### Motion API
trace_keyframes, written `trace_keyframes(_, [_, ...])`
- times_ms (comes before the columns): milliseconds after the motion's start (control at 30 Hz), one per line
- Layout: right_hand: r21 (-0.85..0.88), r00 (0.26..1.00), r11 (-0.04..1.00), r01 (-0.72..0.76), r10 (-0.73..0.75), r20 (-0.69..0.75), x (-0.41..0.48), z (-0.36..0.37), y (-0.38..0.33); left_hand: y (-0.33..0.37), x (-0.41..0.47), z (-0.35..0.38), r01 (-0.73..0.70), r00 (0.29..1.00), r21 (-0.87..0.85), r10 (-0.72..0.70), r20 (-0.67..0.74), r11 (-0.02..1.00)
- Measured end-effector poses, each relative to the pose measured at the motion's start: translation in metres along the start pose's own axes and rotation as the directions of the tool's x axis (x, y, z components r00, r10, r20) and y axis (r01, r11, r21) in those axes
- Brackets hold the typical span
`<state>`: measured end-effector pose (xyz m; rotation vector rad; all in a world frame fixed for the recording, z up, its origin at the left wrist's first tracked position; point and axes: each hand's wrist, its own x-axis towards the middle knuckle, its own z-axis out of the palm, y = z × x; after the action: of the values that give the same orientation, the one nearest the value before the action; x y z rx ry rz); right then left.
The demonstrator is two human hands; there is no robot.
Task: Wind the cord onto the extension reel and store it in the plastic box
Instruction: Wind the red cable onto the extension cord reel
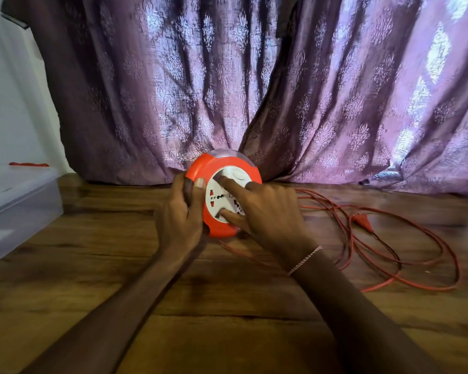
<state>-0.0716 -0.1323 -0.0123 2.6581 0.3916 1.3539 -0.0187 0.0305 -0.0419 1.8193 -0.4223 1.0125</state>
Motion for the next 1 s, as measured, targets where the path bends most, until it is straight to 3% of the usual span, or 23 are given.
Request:
trace_keyframes(67, [0.098, 0.984, 0.979, -0.178, 0.179, 0.003, 0.003, 0.004, -0.003, 0.002, -0.002, 0.0, -0.013, 1.0, 0.003, 0.013, 0.002, 1.0])
trace_keyframes(100, [0.206, 0.95, 0.928, -0.312, 0.311, 0.037, 0.005, 0.005, -0.006, 0.004, -0.003, 0.0, -0.021, 1.0, 0.002, 0.021, 0.004, 1.0])
trace_keyframes(133, [0.356, 0.882, 0.81, -0.466, 0.454, 0.123, 0.005, 0.005, -0.01, 0.006, -0.004, 0.001, -0.033, 0.999, 0.004, 0.033, 0.005, 0.999])
trace_keyframes(167, [0.536, 0.78, 0.588, -0.606, 0.572, 0.254, 0.007, 0.004, -0.015, 0.008, -0.005, 0.002, -0.048, 0.999, 0.016, 0.048, 0.005, 0.999])
trace_keyframes(233, [0.72, 0.582, 0.027, -0.693, 0.61, 0.538, 0.011, 0.002, -0.019, 0.01, -0.005, 0.004, -0.064, 0.998, 0.061, 0.064, 0.0, 0.996])
trace_keyframes(267, [0.717, 0.55, -0.086, -0.692, 0.58, 0.601, 0.012, 0.001, -0.018, 0.01, -0.005, 0.004, -0.062, 0.998, 0.079, 0.062, -0.002, 0.995])
trace_keyframes(300, [0.719, 0.573, -0.029, -0.694, 0.582, 0.577, 0.011, -0.001, -0.017, 0.01, -0.005, 0.005, -0.054, 0.999, 0.087, 0.054, -0.004, 0.995])
trace_keyframes(333, [0.698, 0.641, 0.189, -0.69, 0.608, 0.469, 0.009, 0.0, -0.015, 0.009, -0.004, 0.005, -0.043, 0.999, 0.087, 0.044, -0.01, 0.995])
trace_keyframes(367, [0.61, 0.736, 0.47, -0.638, 0.605, 0.303, 0.005, 0.002, -0.011, 0.008, -0.004, 0.004, -0.03, 0.999, 0.082, 0.031, -0.018, 0.996])
trace_keyframes(400, [0.477, 0.832, 0.702, -0.528, 0.54, 0.126, 0.002, 0.004, -0.007, 0.008, -0.002, 0.003, -0.014, 0.999, 0.075, 0.017, -0.03, 0.997])
trace_keyframes(433, [0.391, 0.91, 0.839, -0.379, 0.414, -0.004, 0.001, 0.002, -0.004, 0.007, -0.001, 0.002, 0.001, 0.999, 0.068, 0.002, -0.041, 0.998])
trace_keyframes(467, [0.334, 0.957, 0.909, -0.25, 0.285, -0.059, 0.002, 0.0, -0.002, 0.007, 0.0, 0.002, 0.013, 0.999, 0.059, -0.01, -0.05, 0.998])
trace_keyframes(567, [0.177, 0.999, 0.984, -0.02, 0.024, -0.022, 0.005, -0.007, -0.001, 0.004, 0.003, 0.0, 0.031, 0.998, 0.032, -0.029, -0.055, 0.999])
trace_keyframes(667, [0.072, 0.998, 0.996, 0.058, -0.06, 0.021, 0.003, -0.01, 0.001, 0.001, 0.004, -0.003, 0.018, 0.999, 0.045, -0.016, -0.044, 0.999])
trace_keyframes(900, [0.01, 0.998, 0.999, -0.034, 0.034, 0.055, 0.002, -0.01, -0.006, 0.005, 0.002, -0.001, 0.014, 1.0, 0.005, -0.013, -0.001, 1.0])
trace_keyframes(1000, [0.086, 0.986, 0.984, -0.157, 0.152, 0.066, 0.005, -0.007, -0.005, 0.007, 0.001, -0.002, -0.023, 1.0, 0.002, 0.023, -0.009, 1.0])
